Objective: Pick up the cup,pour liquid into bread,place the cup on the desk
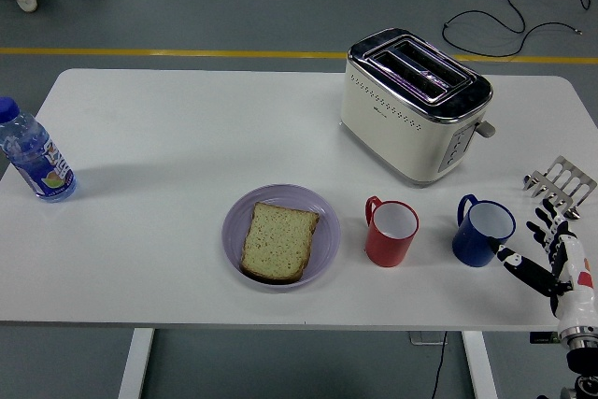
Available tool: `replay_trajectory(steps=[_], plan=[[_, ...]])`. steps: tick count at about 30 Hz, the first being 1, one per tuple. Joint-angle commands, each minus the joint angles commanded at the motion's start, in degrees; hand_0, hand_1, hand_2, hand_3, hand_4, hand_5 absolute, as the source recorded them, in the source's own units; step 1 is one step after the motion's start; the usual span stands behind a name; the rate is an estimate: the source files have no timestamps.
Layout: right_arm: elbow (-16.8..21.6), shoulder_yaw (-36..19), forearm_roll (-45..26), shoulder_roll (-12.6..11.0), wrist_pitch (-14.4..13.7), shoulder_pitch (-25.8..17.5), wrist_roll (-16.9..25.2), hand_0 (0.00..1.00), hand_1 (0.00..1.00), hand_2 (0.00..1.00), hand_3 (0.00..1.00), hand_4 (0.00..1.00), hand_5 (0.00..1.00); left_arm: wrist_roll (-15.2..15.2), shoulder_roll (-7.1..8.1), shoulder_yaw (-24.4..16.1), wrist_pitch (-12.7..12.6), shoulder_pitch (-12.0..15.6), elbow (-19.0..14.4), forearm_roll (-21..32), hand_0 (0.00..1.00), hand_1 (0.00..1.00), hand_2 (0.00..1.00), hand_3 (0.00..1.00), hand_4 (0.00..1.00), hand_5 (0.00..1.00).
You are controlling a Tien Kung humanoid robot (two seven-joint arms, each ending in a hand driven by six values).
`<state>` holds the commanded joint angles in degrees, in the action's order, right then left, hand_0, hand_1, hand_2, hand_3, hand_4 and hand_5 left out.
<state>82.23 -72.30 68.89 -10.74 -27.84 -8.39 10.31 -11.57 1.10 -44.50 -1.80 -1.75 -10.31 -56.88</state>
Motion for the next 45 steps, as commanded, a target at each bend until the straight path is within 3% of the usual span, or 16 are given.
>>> replay_trajectory(steps=[28,45], plan=[[-9.5,4.1,-1.9,2.0,-1.9,6.3,-0.2,0.947,0.865,0.946,0.965,0.998,0.185,-0.2,-0.36,0.4,0.0,-0.7,0.0,0.1,0.658,0.703,0.726,0.619,0.359,0.943],[-16.0,6.5,-6.8,2.9,-3.0,11.2,1.9,0.944,0.86,0.931,0.956,0.998,0.182,0.0,-0.51,0.6,-0.1,-0.7,0.0,1.0,0.658,0.703,0.725,0.617,0.359,0.94]])
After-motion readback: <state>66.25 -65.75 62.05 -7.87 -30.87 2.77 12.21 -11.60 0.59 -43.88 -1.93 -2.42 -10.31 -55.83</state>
